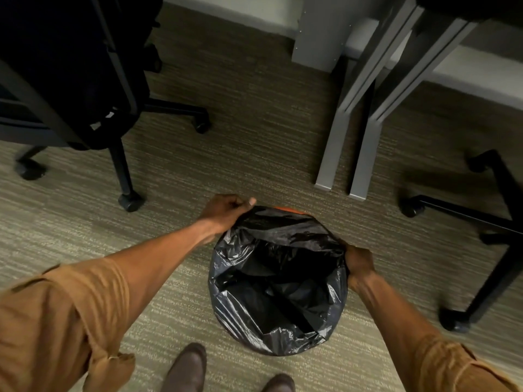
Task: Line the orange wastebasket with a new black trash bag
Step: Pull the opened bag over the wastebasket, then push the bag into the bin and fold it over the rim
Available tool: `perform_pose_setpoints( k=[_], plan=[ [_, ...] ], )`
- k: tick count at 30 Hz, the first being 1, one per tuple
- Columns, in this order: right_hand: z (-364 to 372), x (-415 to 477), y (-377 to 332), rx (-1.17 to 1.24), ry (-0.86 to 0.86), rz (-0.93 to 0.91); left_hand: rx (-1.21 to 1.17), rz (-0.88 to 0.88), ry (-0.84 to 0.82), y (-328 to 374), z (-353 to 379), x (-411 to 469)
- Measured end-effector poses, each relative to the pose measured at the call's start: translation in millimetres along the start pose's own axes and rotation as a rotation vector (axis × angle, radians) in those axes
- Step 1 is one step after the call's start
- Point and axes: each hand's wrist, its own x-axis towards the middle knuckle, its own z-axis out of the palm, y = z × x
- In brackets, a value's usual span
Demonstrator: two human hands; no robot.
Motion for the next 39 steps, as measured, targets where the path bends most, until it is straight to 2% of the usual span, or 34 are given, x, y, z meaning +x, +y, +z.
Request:
perform_pose_setpoints(
  k=[4,9,14,20,23,25,28,30,32,34,39],
  plan=[
    [2,-2,-2,0.012,-0.008,0.030,-0.025,0.008,-0.059,-1,-2,3],
    [5,-6,-8,-0.035,-0.007,0.009,-0.056,0.018,0.066,8,2,9],
    [3,4,-6,-0.152,0.005,0.055,0.107,-0.096,0.153,2,7,17],
    [-12,12,14,-0.338,-0.011,0.258,-0.021,-0.287,0.022,-12,10,15],
    [-17,6,21,-0.347,-0.009,0.261,-0.043,-0.338,0.078,-17,11,9],
    [-17,-2,20,-0.373,0.068,0.121,0.085,-0.277,0.206,-18,5,5],
    [-26,-23,14,-0.685,0.349,-0.300,0.349,-0.116,0.280,-11,-11,-10],
    [-30,-46,13,-0.646,0.448,-0.531,0.387,-0.021,0.288,-6,-17,-27],
    [-31,-66,16,-0.505,0.407,-0.568,0.330,0.042,0.327,-4,-16,-45],
    [-31,-85,21,-0.455,0.345,-0.526,0.288,-0.001,0.333,-2,-10,-59],
    [-26,-105,42,-0.557,0.117,-0.446,0.375,-0.185,0.140,-8,12,-82]
  ],
)
